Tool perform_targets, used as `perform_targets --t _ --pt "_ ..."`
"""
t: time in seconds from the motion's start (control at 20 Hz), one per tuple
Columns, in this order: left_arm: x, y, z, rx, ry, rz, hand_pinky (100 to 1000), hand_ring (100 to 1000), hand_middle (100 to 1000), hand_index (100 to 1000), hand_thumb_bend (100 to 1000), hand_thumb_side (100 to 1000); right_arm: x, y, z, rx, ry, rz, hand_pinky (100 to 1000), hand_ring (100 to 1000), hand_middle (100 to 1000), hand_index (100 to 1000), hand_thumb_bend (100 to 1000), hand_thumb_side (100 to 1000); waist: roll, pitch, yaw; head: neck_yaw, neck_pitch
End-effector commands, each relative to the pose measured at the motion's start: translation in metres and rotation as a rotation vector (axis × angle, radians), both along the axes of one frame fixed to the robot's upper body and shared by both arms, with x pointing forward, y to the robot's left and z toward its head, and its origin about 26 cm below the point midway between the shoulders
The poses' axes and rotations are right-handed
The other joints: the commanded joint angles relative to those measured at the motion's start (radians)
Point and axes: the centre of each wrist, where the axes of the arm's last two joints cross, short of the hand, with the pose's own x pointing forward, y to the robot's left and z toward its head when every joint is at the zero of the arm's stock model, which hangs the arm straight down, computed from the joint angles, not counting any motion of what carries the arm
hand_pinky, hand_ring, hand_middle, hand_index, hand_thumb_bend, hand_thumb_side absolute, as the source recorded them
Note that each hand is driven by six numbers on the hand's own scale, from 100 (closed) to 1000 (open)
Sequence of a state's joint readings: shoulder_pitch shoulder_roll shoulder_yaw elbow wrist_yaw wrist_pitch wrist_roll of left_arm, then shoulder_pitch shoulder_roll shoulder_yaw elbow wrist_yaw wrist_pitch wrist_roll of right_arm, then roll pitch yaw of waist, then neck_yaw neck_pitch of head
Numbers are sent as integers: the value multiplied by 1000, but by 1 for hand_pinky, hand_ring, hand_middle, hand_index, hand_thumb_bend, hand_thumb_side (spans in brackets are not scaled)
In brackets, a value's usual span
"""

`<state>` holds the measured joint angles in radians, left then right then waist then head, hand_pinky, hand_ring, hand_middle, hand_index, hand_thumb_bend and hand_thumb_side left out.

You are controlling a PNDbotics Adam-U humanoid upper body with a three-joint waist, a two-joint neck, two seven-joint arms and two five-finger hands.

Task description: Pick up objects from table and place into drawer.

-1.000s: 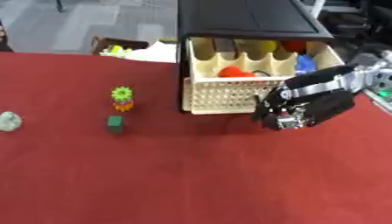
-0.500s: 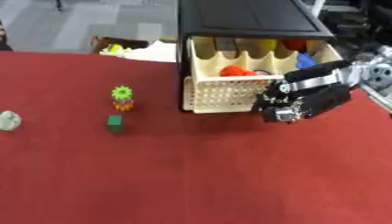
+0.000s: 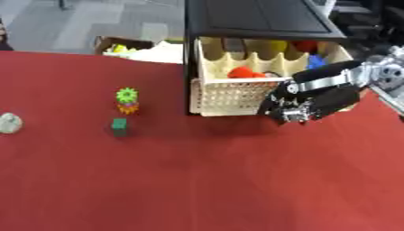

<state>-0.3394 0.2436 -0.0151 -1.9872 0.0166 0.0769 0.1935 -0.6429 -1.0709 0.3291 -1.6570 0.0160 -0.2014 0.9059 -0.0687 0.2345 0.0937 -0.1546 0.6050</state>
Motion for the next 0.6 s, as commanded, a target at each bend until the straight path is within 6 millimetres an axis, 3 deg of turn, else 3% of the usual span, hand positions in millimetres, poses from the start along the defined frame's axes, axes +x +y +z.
perform_targets --t 0.05,0.6 --pt "-1 0 7 1 -26 -2 713 705 634 801 100 1000 -3 5 12 -12 -26 14 427 627 685 904 100 1000 -1 -18 0 3 -6" --pt "-1 0 7 1 -21 -3 715 704 632 799 100 1000 4 11 17 -8 -51 13 423 626 681 909 100 1000 -11 -19 3 -2 -16"
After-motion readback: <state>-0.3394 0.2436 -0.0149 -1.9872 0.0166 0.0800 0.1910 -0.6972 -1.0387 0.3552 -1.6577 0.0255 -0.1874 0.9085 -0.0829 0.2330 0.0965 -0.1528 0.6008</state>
